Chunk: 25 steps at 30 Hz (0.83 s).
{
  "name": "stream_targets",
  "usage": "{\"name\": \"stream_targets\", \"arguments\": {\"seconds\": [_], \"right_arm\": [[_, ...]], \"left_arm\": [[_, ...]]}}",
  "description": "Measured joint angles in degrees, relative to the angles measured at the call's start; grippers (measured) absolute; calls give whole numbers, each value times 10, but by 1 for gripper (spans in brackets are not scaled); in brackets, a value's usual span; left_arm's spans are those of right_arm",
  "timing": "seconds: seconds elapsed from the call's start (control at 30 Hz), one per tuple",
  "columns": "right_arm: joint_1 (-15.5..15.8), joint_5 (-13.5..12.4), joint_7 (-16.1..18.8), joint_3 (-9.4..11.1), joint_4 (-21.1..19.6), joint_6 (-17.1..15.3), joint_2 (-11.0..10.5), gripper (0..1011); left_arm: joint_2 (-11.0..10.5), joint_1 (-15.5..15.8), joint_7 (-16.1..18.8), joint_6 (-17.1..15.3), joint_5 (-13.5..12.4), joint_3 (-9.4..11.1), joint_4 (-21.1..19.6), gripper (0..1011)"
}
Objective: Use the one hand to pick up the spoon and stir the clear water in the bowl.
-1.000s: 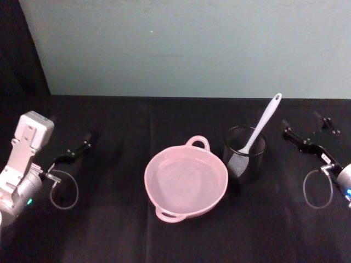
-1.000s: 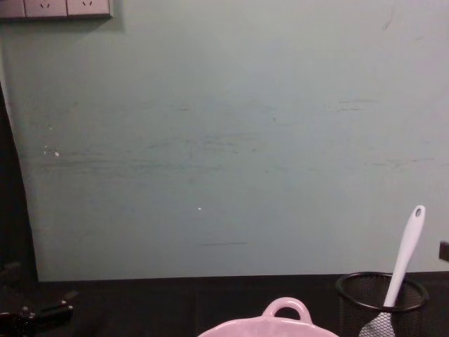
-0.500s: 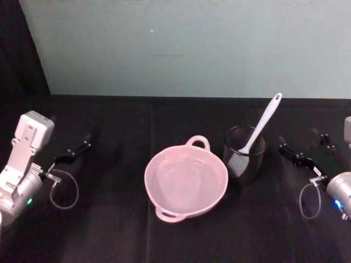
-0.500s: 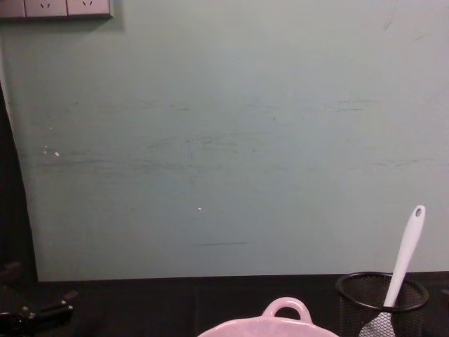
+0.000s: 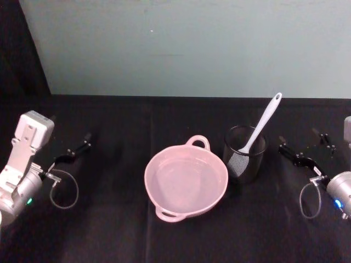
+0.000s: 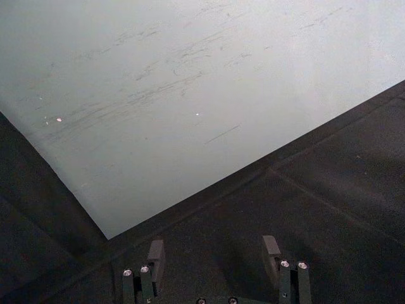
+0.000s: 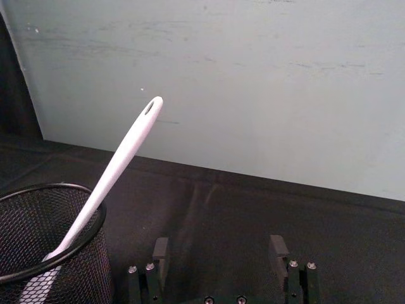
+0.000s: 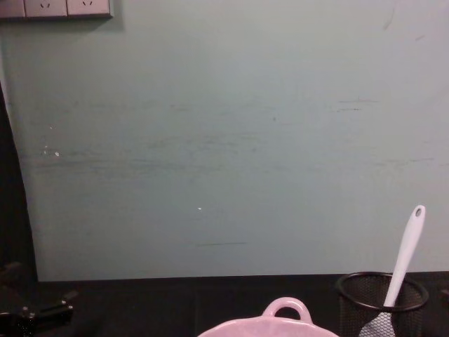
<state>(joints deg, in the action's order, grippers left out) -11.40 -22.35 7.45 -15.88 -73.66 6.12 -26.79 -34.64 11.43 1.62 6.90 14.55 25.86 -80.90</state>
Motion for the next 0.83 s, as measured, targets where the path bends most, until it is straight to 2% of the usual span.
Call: {"name": "stream_targets", "arguments": {"seconds": [0.83], "right_arm": [[-1,-1,1,-1,-1,-1,-1,1002]], "left_arm": [[0,0,0,0,0,0,0,1005]]}}
